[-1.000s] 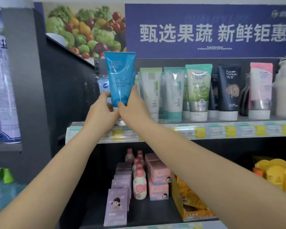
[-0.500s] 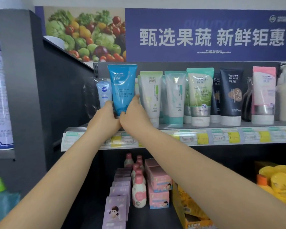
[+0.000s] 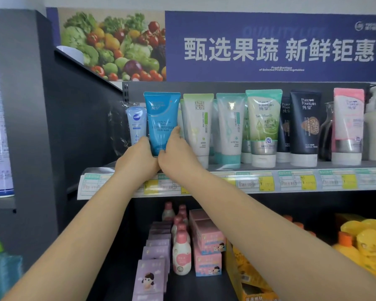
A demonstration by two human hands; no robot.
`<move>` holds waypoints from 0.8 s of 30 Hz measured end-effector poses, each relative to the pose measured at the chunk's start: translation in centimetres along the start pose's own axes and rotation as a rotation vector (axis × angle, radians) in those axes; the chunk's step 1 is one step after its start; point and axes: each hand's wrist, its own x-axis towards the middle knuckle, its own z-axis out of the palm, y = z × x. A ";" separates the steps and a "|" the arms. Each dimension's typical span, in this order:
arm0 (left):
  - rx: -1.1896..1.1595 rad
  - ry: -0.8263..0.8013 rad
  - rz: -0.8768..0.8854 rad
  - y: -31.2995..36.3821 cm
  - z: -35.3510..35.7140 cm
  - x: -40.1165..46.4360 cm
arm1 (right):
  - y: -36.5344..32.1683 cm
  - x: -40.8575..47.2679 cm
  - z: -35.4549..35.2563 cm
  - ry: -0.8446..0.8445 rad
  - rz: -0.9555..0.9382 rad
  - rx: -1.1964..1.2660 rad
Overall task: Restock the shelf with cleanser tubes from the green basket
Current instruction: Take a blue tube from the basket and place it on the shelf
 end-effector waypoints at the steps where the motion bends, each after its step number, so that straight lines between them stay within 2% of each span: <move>1: 0.013 -0.004 -0.001 0.0 0.0 0.0 | 0.0 0.0 0.0 -0.001 0.001 0.002; 10: 0.098 -0.007 -0.043 0.4 0.4 0.2 | 0.2 0.2 0.3 0.019 -0.014 0.037; 14: 0.140 0.079 -0.030 0.2 0.8 -0.3 | 0.2 -0.3 0.7 0.066 -0.089 -0.050; 19: 0.029 0.342 0.155 -0.3 1.6 -2.0 | 0.3 -1.9 1.0 0.126 -0.239 -0.117; 24: 0.179 0.477 0.362 -1.8 3.3 -5.4 | 2.0 -5.0 0.4 0.155 -0.391 -0.140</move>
